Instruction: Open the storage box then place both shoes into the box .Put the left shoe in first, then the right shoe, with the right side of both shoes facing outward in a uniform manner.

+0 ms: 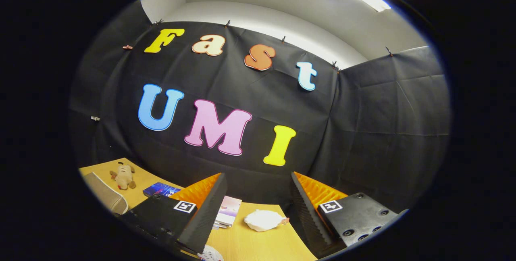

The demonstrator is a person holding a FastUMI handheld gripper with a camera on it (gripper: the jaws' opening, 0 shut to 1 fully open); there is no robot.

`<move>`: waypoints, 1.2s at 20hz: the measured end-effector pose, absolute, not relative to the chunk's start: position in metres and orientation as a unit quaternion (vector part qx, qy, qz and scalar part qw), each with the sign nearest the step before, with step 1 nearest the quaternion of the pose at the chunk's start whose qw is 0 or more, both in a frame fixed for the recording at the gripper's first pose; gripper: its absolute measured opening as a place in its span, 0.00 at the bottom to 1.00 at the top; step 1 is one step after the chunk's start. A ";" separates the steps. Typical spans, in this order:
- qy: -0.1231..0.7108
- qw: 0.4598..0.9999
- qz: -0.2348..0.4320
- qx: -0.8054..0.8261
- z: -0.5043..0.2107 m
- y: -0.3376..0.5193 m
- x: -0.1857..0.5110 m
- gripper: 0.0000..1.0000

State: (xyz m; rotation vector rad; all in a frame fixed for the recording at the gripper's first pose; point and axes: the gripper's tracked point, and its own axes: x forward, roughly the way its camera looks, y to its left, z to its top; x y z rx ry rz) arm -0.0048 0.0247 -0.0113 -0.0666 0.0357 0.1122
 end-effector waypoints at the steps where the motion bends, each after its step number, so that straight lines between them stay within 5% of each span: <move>1: 0.017 0.998 0.058 -0.033 -0.010 0.027 -0.005 0.95; 7: 0.046 0.991 0.123 -0.034 -0.027 0.059 -0.011 0.97; 14: 0.109 0.953 0.282 0.018 -0.054 0.141 -0.040 0.98; 20: 0.192 0.870 0.430 0.143 -0.080 0.218 -0.092 0.98; 24: 0.263 0.768 0.521 0.264 -0.095 0.261 -0.125 0.97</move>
